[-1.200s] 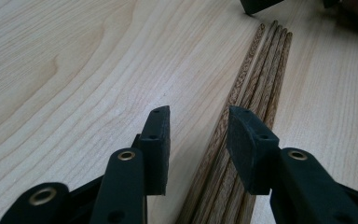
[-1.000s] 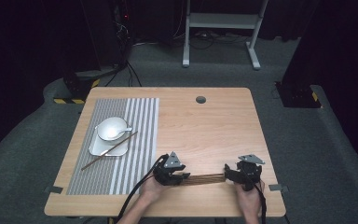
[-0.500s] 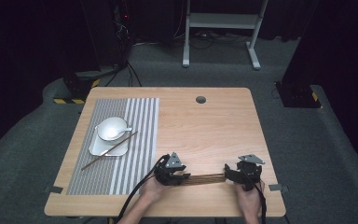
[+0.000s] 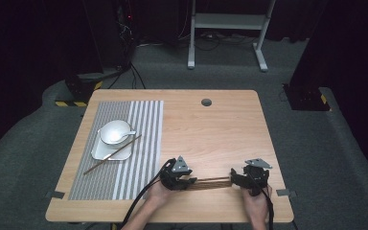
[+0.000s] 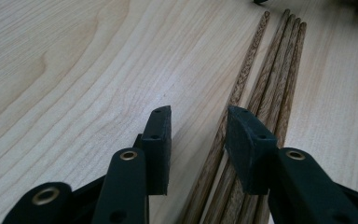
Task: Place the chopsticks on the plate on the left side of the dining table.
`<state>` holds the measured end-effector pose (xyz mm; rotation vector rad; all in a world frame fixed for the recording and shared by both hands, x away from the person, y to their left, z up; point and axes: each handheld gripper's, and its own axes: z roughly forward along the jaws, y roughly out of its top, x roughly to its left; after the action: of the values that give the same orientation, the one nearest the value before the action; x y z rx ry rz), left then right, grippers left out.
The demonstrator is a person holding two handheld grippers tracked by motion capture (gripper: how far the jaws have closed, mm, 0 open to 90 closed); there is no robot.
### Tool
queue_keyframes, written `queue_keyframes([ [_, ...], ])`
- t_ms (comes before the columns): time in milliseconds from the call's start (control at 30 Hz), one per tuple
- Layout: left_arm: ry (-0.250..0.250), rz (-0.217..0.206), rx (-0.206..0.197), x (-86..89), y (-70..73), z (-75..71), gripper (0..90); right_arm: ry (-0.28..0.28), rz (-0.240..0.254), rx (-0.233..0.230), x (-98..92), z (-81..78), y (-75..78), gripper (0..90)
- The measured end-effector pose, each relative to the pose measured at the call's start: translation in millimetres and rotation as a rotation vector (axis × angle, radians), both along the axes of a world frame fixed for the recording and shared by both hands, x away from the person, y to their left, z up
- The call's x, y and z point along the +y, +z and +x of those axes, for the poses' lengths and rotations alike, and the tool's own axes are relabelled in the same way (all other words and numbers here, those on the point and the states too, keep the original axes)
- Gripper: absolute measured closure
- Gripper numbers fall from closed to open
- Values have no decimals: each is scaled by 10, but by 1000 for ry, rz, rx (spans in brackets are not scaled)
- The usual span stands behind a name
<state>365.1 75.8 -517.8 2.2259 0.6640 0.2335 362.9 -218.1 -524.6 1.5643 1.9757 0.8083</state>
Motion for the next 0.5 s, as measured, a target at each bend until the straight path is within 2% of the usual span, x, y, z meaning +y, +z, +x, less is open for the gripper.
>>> queue_keyframes([
  [233,-12,14,-14,-16,6,7,620,0,0,0,0,0,0,136],
  [500,-37,17,-13,-32,-3,19,671,0,0,0,0,0,0,136],
])
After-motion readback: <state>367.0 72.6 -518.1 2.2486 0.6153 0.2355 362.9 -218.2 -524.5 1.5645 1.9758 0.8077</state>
